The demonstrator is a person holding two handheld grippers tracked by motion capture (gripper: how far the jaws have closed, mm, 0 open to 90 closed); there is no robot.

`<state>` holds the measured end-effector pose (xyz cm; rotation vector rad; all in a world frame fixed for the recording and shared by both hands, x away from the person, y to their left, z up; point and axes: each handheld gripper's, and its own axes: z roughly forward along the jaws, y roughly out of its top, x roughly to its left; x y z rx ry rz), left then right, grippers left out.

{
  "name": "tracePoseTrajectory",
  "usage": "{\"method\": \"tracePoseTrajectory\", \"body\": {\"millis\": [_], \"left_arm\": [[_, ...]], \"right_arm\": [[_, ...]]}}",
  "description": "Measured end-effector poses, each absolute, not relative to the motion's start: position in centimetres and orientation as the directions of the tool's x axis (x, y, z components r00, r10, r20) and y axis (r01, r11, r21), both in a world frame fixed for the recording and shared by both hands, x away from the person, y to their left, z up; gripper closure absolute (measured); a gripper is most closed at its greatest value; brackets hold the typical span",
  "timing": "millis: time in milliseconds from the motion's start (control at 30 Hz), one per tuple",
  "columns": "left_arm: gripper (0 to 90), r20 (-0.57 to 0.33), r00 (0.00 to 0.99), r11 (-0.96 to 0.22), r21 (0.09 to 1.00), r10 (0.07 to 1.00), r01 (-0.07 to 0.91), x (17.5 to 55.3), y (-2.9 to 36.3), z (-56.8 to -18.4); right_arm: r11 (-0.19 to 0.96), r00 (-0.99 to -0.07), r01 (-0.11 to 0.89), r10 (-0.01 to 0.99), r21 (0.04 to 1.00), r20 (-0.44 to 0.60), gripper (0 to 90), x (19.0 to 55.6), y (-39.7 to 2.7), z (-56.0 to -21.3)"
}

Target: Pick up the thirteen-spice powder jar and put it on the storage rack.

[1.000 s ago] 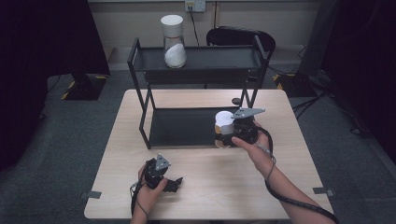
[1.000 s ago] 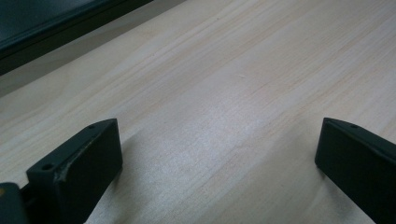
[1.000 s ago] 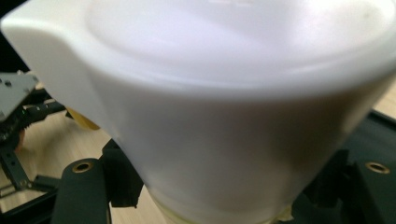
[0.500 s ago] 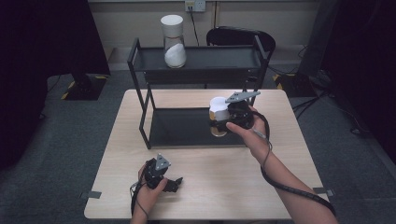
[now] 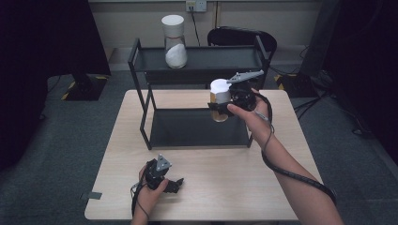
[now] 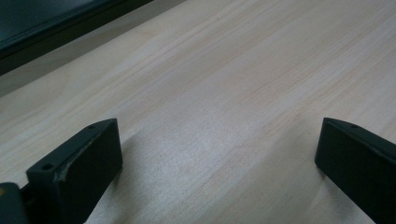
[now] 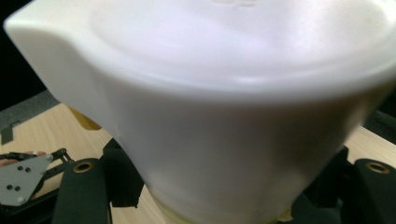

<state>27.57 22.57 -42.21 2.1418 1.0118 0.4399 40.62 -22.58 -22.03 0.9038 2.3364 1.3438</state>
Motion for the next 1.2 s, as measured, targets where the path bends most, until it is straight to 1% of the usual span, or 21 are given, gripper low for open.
{"method": "tracePoseTrajectory", "body": {"millis": [400, 833, 1200], "left_arm": [[0.0, 0.0, 0.634, -0.434, 0.728, 0.774, 0.53, 27.6, 22.6, -42.2], [0.0, 0.0, 0.634, -0.435, 0.728, 0.774, 0.53, 27.6, 22.6, -42.2], [0.0, 0.0, 0.634, -0.435, 0.728, 0.773, 0.53, 27.6, 22.6, -42.2]], "right_arm": [[0.389, -0.761, 0.365, 0.648, 0.846, 0.031, 29.7, 41.5, -22.2, -19.1], [0.422, -0.785, 0.345, 0.619, 0.839, 0.011, 29.8, 41.8, -21.3, -15.0], [0.424, -0.79, 0.332, 0.614, 0.842, 0.003, 29.9, 42.0, -20.2, -11.3]]}}
